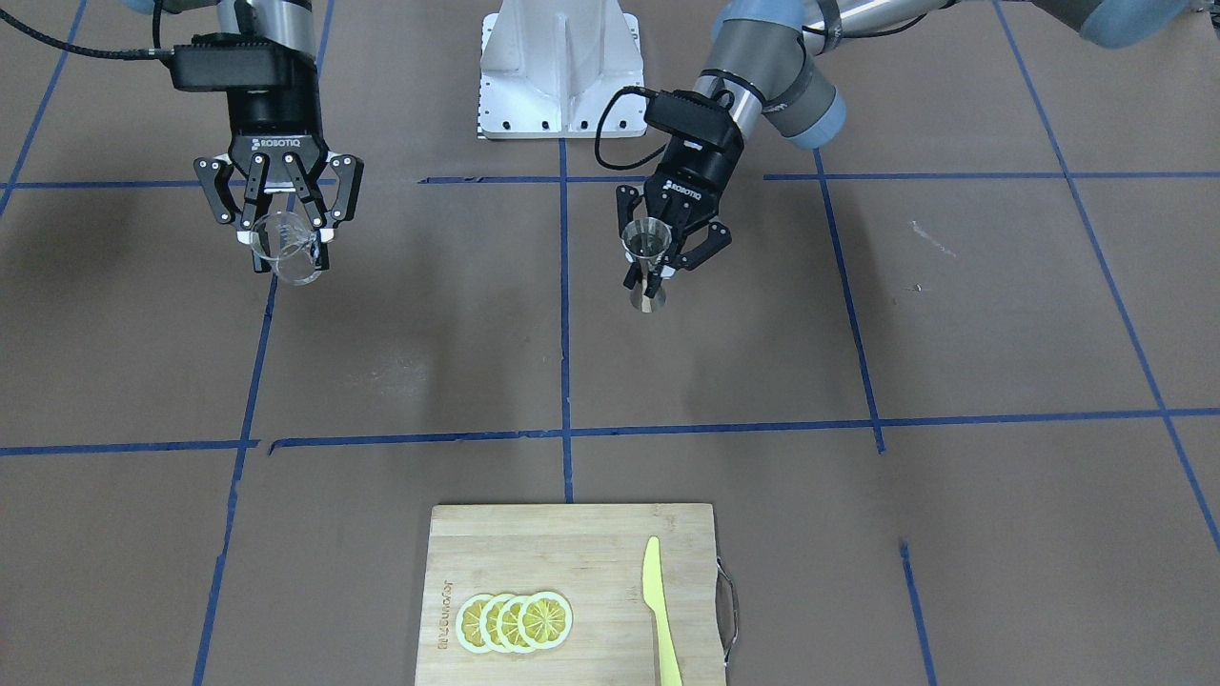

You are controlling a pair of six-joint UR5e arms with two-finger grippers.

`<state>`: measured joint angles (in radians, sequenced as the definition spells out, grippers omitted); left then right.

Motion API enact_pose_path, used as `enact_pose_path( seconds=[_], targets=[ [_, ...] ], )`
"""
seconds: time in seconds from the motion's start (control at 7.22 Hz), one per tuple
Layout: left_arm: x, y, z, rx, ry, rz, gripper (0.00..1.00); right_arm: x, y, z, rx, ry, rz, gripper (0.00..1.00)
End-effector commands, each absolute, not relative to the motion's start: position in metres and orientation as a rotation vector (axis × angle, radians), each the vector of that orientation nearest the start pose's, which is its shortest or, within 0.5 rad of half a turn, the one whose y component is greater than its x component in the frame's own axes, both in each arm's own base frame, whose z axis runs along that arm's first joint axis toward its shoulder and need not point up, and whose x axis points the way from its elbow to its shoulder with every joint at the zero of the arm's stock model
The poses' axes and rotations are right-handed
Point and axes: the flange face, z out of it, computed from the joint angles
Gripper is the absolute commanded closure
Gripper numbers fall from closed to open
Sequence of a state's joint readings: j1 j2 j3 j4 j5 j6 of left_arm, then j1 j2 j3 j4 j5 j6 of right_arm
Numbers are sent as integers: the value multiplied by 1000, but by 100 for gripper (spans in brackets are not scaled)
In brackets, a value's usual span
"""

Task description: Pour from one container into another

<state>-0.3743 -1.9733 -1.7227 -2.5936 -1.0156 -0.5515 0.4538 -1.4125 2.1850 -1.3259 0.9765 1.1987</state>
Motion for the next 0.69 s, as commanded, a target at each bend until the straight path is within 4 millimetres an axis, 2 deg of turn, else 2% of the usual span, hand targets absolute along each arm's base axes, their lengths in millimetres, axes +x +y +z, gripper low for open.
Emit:
enact_pose_path(
  seconds=[0.0,0.14,0.28,0.42,0.55],
  targets=[
    [435,-408,306,1252,808,8,100,-330,-378,291,805,-741,562,100],
    [408,-414,328,1246,766,-3,100,-330,-378,293,804,-737,565,100],
    [391,-420,347,1229,737,-30,100,-327,-377,305,800,-713,560,100],
    [379,-419,369,1186,743,-84,100,-319,-372,328,793,-676,547,100],
    [365,-423,381,1169,735,-121,100,-315,-371,349,822,-727,566,100]
  ],
)
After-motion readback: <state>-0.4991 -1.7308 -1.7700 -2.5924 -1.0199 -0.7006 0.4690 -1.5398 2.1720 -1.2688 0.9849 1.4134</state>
